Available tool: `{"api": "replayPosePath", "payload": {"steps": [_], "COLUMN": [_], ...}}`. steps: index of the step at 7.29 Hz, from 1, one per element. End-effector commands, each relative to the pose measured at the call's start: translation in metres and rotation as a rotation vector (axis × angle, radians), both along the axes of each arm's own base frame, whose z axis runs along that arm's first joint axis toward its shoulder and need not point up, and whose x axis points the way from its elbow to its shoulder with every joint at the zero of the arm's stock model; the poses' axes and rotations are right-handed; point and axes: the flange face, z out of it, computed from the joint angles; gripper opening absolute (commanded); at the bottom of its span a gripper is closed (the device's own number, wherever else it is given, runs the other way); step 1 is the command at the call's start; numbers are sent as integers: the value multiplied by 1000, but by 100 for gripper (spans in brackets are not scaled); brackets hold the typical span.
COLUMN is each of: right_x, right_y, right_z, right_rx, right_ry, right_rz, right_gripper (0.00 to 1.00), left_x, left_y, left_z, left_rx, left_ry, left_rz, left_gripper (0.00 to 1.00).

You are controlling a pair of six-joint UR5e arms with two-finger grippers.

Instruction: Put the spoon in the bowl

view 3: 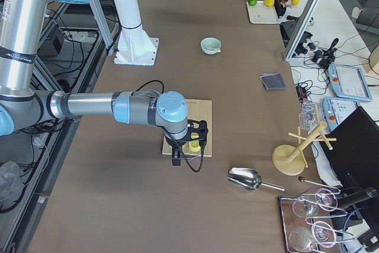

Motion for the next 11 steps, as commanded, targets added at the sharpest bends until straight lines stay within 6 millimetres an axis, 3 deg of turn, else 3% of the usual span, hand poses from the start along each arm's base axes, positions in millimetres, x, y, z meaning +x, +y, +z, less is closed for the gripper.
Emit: {"api": "replayPosePath", "payload": {"steps": [1, 11], "right_x": [0, -4], "right_y": [0, 1], "right_z": [0, 0], "right_rx": [0, 0], "right_ry": [0, -15], "right_rz": [-2, -11], "right_gripper": [100, 100], "left_x": [0, 1], "left_y": [1, 0], "left_z": [1, 0], "left_rx": [-2, -1], "left_ry": [0, 0], "left_rz": [0, 3], "left_gripper": [99, 98]}}
